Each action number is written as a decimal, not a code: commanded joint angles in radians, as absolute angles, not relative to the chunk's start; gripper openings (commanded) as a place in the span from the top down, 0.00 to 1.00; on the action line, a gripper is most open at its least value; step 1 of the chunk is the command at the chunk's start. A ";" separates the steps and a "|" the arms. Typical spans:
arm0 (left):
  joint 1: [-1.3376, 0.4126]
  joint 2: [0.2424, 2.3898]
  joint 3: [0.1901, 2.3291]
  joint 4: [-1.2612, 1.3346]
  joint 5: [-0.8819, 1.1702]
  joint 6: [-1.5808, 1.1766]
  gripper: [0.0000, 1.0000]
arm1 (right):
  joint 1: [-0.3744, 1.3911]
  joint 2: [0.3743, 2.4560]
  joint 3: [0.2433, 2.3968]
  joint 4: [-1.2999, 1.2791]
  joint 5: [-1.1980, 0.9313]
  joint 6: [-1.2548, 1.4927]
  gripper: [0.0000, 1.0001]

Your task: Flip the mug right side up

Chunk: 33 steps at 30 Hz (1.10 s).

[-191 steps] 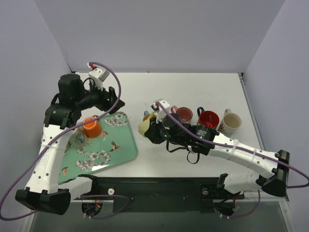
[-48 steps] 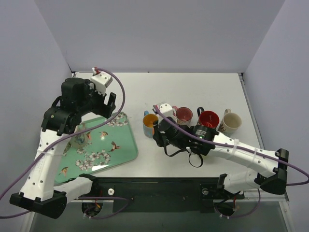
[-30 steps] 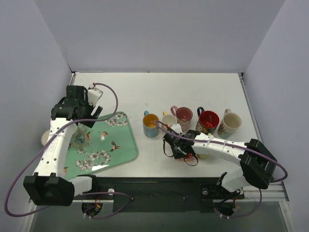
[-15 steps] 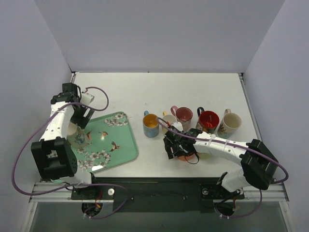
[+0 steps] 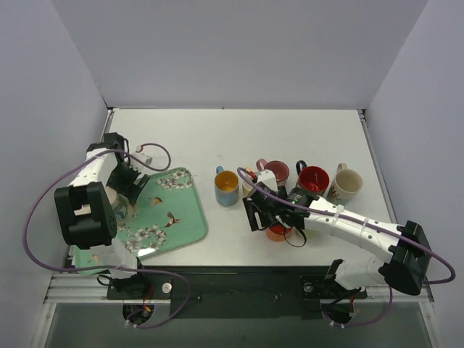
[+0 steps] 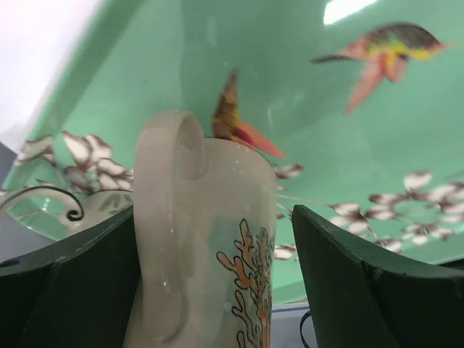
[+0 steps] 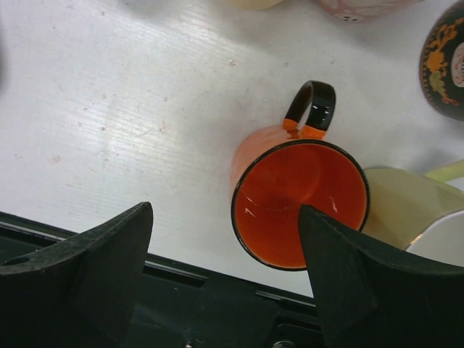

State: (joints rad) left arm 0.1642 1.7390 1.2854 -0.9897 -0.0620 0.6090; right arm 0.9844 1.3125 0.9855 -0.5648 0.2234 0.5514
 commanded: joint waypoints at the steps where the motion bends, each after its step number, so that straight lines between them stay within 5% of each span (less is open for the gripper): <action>1: 0.160 1.576 1.212 -1.127 0.058 0.713 0.12 | 0.983 1.260 0.991 -0.646 0.328 0.537 0.24; 7: 0.153 1.459 1.164 -1.227 0.130 0.827 0.12 | 0.966 1.220 0.945 -0.650 0.345 0.512 0.24; 19: 0.081 1.577 1.065 -0.876 -0.169 0.798 0.13 | 0.960 1.164 0.896 -0.626 0.348 0.500 0.24; 21: 0.060 1.607 1.060 -0.857 -0.170 0.775 0.24 | 0.960 1.160 0.894 -0.626 0.350 0.505 0.24; 27: 0.040 1.635 1.132 -0.962 -0.100 0.718 1.00 | 0.960 1.149 0.908 -0.634 0.353 0.509 0.24; 33: 0.029 1.525 1.264 -1.124 0.090 0.684 1.00 | 0.968 1.123 0.949 -0.664 0.370 0.505 0.24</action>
State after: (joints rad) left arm 0.0406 1.6356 1.1275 -0.9981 -0.0669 0.7242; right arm 0.9672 1.1610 0.9066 -0.6106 0.3180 0.5110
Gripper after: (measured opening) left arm 0.305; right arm 0.762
